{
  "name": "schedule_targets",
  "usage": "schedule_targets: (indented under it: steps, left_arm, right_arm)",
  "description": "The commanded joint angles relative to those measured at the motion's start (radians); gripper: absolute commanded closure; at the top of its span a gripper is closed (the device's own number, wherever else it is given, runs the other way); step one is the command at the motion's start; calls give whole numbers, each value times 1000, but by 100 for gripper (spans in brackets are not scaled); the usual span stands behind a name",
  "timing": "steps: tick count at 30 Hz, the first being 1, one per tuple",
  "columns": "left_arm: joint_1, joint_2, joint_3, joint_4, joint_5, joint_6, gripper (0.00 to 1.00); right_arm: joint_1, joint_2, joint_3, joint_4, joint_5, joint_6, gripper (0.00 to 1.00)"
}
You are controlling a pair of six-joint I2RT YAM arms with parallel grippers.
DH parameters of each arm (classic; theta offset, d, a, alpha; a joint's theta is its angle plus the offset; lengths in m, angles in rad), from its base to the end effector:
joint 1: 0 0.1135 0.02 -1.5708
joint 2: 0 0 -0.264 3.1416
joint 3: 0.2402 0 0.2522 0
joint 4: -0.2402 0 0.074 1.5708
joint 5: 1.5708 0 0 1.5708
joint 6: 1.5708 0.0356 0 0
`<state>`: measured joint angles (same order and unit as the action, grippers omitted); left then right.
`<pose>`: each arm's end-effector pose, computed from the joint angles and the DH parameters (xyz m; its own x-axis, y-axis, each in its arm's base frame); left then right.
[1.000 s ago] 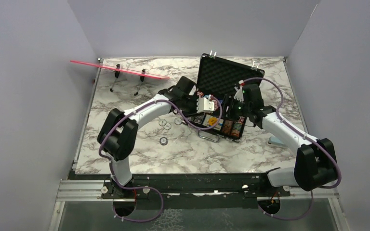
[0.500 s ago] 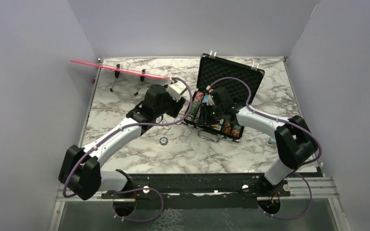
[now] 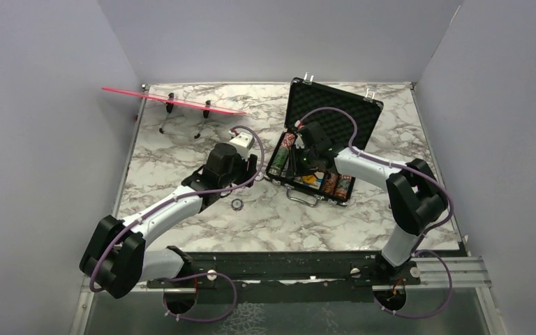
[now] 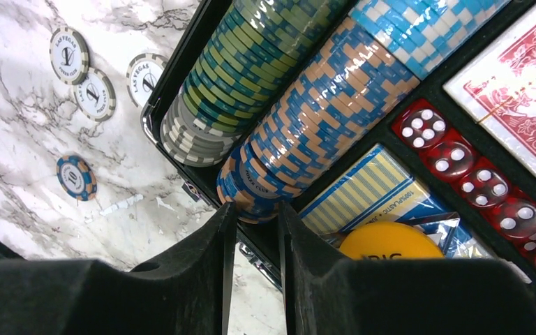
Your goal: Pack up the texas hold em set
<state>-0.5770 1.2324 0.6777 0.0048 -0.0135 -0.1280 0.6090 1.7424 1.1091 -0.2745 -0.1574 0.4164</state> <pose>0.2229 -0.1445 0.2272 -0.5028 0.1750 -0.8465 0.4755 0.8738 -0.1018 0.2964 0.2135 0.1910 -0.8517 -0.1070 -0.5129 -0.3276 0.8728 0.3619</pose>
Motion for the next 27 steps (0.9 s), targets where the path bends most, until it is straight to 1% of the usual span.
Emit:
schedule_targets:
  steps: [1,4,6,7,8,9,13,16,20,22,25,27]
  left_arm:
    - [12,-5,4,46,-65,-94,40]
    - [22,23,16,-4,-125,-167,39]
    - [36,47,37,-56,-145,-214,36]
    - [43,58,48,-86,-158,-235,17]
    - [48,66,56,-107,-174,-254,3]
    - [55,70,58,-119,-186,-273,1]
    - [84,82,95,-216,-249,-330,1]
    - [111,99,127,-277,-230,-302,1]
    - [151,72,107,-263,-182,-309,1]
    - [173,52,95,-253,-171,-322,1]
    - [206,13,77,-237,-157,-335,1]
    - [227,-11,73,-240,-163,-349,1]
  right_arm:
    - [6,38,39,-22,106,-14,71]
    - [6,30,59,-39,174,2,72]
    - [6,26,68,-46,184,-6,72]
    - [6,20,70,-47,182,-9,72]
    - [6,17,70,-46,179,-14,72]
    - [6,12,69,-48,177,-17,72]
    - [11,-16,69,-66,121,-42,68]
    - [29,-75,57,-62,104,-49,65]
    - [84,-111,74,-93,113,-53,60]
    - [135,-94,103,-125,135,-57,57]
    - [224,-35,153,-170,164,-65,50]
    - [283,23,193,-191,190,-64,42]
